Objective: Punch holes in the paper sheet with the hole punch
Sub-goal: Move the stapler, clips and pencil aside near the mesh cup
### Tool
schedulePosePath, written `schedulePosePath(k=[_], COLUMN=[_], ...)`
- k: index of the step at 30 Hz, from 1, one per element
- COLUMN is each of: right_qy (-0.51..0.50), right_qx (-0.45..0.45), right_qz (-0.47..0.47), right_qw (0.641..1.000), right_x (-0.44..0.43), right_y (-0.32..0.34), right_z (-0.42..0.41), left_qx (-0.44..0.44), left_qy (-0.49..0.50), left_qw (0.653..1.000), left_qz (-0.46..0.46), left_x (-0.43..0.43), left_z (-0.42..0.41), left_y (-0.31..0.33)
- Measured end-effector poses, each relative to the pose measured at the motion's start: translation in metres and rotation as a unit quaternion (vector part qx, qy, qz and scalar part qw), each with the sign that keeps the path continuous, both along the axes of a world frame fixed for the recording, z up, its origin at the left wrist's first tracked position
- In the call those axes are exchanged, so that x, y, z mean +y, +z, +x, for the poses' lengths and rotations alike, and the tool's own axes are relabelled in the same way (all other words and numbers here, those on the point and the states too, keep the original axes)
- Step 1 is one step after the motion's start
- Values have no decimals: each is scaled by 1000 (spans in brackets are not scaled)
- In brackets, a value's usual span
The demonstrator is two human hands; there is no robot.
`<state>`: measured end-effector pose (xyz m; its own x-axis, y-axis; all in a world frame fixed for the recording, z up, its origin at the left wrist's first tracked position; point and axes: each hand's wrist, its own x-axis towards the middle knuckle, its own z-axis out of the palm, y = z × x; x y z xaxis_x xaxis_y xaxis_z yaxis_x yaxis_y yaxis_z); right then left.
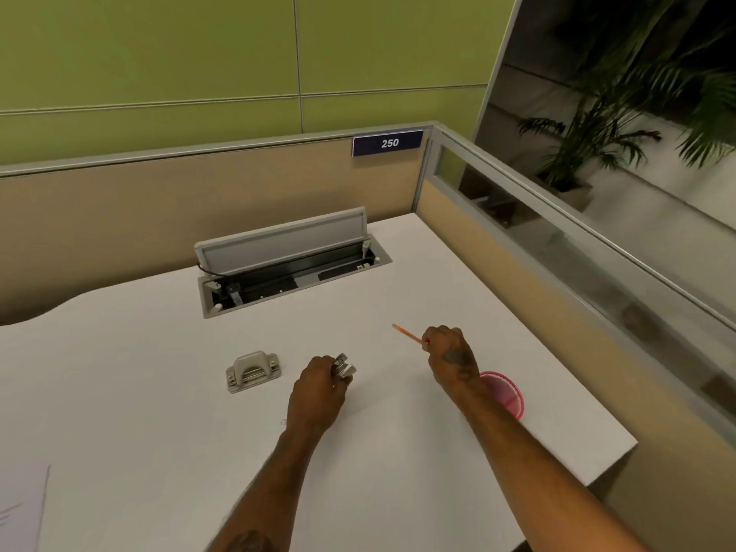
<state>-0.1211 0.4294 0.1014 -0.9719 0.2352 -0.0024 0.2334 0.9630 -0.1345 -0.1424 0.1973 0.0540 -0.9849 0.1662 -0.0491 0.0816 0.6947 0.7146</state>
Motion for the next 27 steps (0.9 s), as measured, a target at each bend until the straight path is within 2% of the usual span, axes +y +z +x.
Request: schedulePosePath(k=[6,15,22,27], right_qy=[-56,-41,-54,-153], right_qx=[-69,-155,-137,-98], right_qz=[-28,-100,-190,-327], right_qw=[996,982,971,927], right_x=[79,134,149,159], right_y=[4,-26,-66,-72], right_z=[-35,-59,-65,-73], left_qx=[-30,-76,-95,-97], left_qy=[-24,-78,-96,-99], left_qw=[999,993,989,989], left_qz=[-9,-49,-63,-43], left_x=[91,189,218,219], left_z=[-26,-54,-62,-65], left_y=[-9,-36,-54,-55])
